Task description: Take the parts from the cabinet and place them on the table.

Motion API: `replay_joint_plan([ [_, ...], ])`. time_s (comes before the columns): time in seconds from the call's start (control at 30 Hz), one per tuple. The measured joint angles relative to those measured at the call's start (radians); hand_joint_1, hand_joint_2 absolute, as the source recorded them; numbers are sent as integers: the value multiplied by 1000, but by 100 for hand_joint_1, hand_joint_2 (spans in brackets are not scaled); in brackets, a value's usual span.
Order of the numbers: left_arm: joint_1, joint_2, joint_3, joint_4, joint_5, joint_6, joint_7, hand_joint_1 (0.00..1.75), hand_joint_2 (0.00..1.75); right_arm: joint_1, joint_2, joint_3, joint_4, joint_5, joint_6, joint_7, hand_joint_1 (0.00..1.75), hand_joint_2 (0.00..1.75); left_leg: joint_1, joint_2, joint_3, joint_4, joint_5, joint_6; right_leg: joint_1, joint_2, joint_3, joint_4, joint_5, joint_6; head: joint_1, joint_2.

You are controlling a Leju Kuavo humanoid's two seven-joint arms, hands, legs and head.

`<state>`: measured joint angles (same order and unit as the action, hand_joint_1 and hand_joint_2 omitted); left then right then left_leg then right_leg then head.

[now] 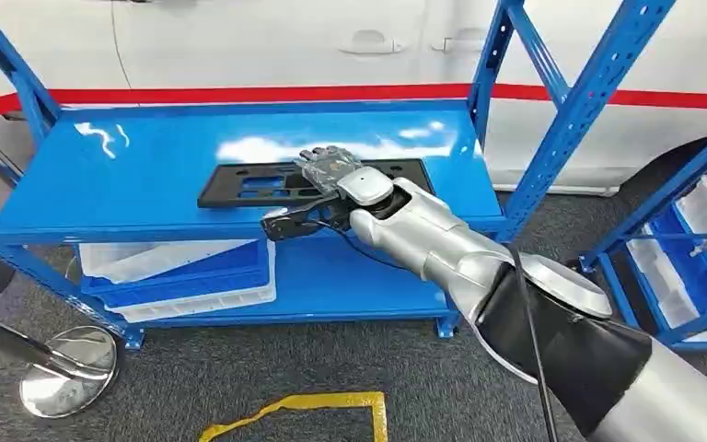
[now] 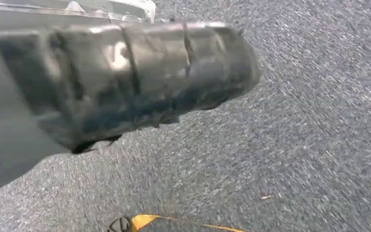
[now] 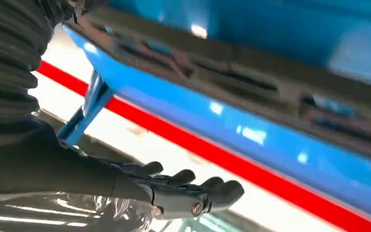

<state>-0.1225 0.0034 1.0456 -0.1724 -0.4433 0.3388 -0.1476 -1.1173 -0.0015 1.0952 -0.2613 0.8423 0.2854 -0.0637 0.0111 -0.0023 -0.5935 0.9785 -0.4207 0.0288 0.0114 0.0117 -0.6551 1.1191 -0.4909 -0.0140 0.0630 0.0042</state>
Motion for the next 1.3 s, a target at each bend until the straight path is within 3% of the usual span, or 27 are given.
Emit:
replay_joint_plan([
  [0.07, 0, 0, 0, 0, 0, 0, 0, 0, 0, 5, 0, 0, 0, 0, 2, 0, 0, 175, 0, 0, 1, 1, -2, 3, -8, -1, -76, 151, -61, 7, -1, 0],
  [0.1, 0, 0, 0, 0, 0, 0, 0, 0, 0, 11, 0, 0, 1, 0, 2, 0, 0, 175, 0, 0, 0, 3, -4, 4, -12, -1, -105, 200, -70, 11, 0, 0],
  [0.13, 0, -1, 0, 0, 0, 0, 0, 0, 0, 16, 0, 0, 2, 0, 2, 0, 0, 175, 2, 0, 0, 6, -6, 3, -16, -2, -110, 203, -56, 14, 0, 0],
  [0.2, 1, -1, 0, 0, 0, 0, 2, 0, 0, 19, -1, 0, 2, 0, 2, 0, 0, 175, 6, -3, 0, 18, -15, -2, -24, -4, -71, 113, 10, 20, 0, 0],
  [0.23, 1, -2, 0, 0, 0, 0, 3, 0, 0, 18, -1, 0, 2, 0, 2, 0, 0, 175, 9, -4, 0, 31, -25, -9, -27, -5, -19, 10, 64, 22, 0, 0],
  [0.27, 1, -1, 0, 0, 0, 0, 3, 0, 0, 18, -2, 0, 2, 0, 2, 0, 0, 175, 11, -5, -2, 43, -35, -16, -28, -5, 10, -48, 62, 22, 0, 0],
  [0.3, 0, -1, 0, 0, 0, 0, 3, 0, 0, 16, -1, 0, 3, 0, 2, 0, 0, 175, 4, -5, -11, 53, -39, -24, -21, -4, 18, -56, 50, 19, 0, 0],
  [0.33, 0, -2, 0, 0, 1, 1, 4, 0, 0, 17, -1, 0, 3, 0, 2, 0, 0, 175, 5, -5, -16, 54, -39, -28, -20, 0, 12, -53, 53, 7, -2, 0],
  [0.4, 0, -3, 0, 0, 3, 1, 5, 0, 0, 19, -2, 0, 3, 0, 3, -2, 0, 175, 10, -5, -13, 48, -35, -35, -14, 1, 9, -53, 53, -4, 0, 0],
  [0.47, 1, -3, 0, 0, 3, 4, 6, 0, 0, 20, -2, 0, 3, 0, 4, -2, 0, 175, 11, -3, -20, 64, -51, -45, -22, 0, 15, -64, 58, -19, -2, 0],
  [0.5, 1, -3, 0, 0, 2, 5, 6, 0, 0, 20, -2, 0, 3, 0, 4, -2, 0, 175, 11, -2, -37, 104, -78, -48, -22, 0, 17, -66, 59, -22, -7, 0],
  [0.57, -1, -3, 0, 0, 2, 5, 6, 0, 0, 23, -2, 0, 3, 0, 3, -3, 0, 175, 10, -2, -112, 257, -146, -54, -20, 0, 17, -66, 58, -27, -7, 0],
  [0.6, 0, -3, 0, 0, 2, 5, 6, 0, 0, 28, -2, 0, 3, 0, 3, -3, 0, 175, 10, -2, -147, 320, -163, -55, -18, 0, 17, -65, 56, -29, -6, 0],
  [0.63, 1, -5, 0, 0, 2, 5, 6, 0, 0, 33, -2, 0, 3, 0, 3, -4, 0, 175, 10, -2, -165, 346, -161, -54, -16, 0, 18, -65, 56, -31, -7, 0],
  [0.67, 3, -5, 0, 0, 2, 5, 6, 0, 0, 37, -2, 0, 3, 0, 3, -4, 0, 175, 10, -2, -161, 327, -137, -51, -13, 1, 20, -65, 55, -31, -6, 0],
  [0.7, 2, -5, 0, 0, 2, 5, 6, 0, 0, 38, -2, 0, 3, 0, 3, -4, 0, 175, 9, -2, -137, 270, -97, -46, -11, 1, 23, -65, 53, -32, -6, 0],
  [0.77, 1, -5, 1, 0, 1, 5, 6, 0, 0, 34, -2, 0, 3, 0, 2, -4, 0, 175, 2, -2, -51, 89, -4, -28, -10, 2, 34, -66, 48, -30, -6, 0],
  [0.8, 1, -5, 1, 0, 0, 6, 6, 0, 0, 32, -2, 0, 3, 0, 2, -4, 0, 175, -5, -3, -31, 60, -21, -21, -8, 2, 34, -69, 47, -27, -5, 0],
  [0.93, 1, -5, 1, 0, 1, 6, 5, 0, 0, 32, -2, 0, 3, 0, 3, -4, 0, 175, -11, -4, -24, 33, -13, -11, -11, 4, 36, -80, 53, -5, -7, 0],
  [0.97, 1, -6, 1, 0, 2, 4, 3, 0, 0, 31, -2, 0, 3, 0, 3, -4, 0, 175, 3, -1, -10, 11, -4, -5, -8, 1, 31, -75, 45, 1, -3, 0],
  [1.0, 0, -7, 1, 0, 2, 4, 3, 0, 0, 29, -3, 0, 3, 1, 3, -4, 0, 175, 0, 0, -3, 4, -1, -1, -10, -1, 24, -50, 28, 5, -3, 0],
  [1.1, -1, -8, 1, 0, 1, 4, 3, 0, 0, 35, -3, 0, 3, 2, 4, -4, 0, 175, -1, 0, -3, 7, -4, 4, -14, -2, -85, 170, -69, 12, -3, 0],
  [1.13, -1, -8, 1, 0, 1, 4, 3, 0, 0, 41, -3, 0, 3, 2, 3, -4, 0, 175, -1, 0, -3, 8, -5, 5, -15, -2, -109, 210, -73, 14, -2, 0],
  [1.17, -1, -8, 1, 0, 1, 4, 3, 0, 0, 45, -3, 0, 3, 2, 3, -4, 0, 175, 0, -1, -3, 11, -7, 5, -16, -3, -110, 205, -54, 15, -2, 0],
  [1.2, -1, -9, 1, 0, 1, 4, 2, 0, 0, 45, -3, 0, 3, 2, 3, -4, 0, 175, 1, -2, -3, 16, -11, 3, -19, -3, -90, 154, -16, 16, -2, 0],
  [1.27, -1, -10, 1, 0, 1, 4, 2, 0, 0, 40, -3, 0, 3, 2, 3, -4, 0, 175, 1, -5, -2, 30, -22, -5, -21, -5, -3, -21, 72, 11, -2, 0],
  [1.3, 0, -10, 1, 0, 1, 4, 2, 0, 0, 39, -3, 0, 3, 2, 3, -4, 0, 175, 0, -6, -7, 35, -27, -10, -19, -5, 16, -56, 55, 6, -3, 0],
])
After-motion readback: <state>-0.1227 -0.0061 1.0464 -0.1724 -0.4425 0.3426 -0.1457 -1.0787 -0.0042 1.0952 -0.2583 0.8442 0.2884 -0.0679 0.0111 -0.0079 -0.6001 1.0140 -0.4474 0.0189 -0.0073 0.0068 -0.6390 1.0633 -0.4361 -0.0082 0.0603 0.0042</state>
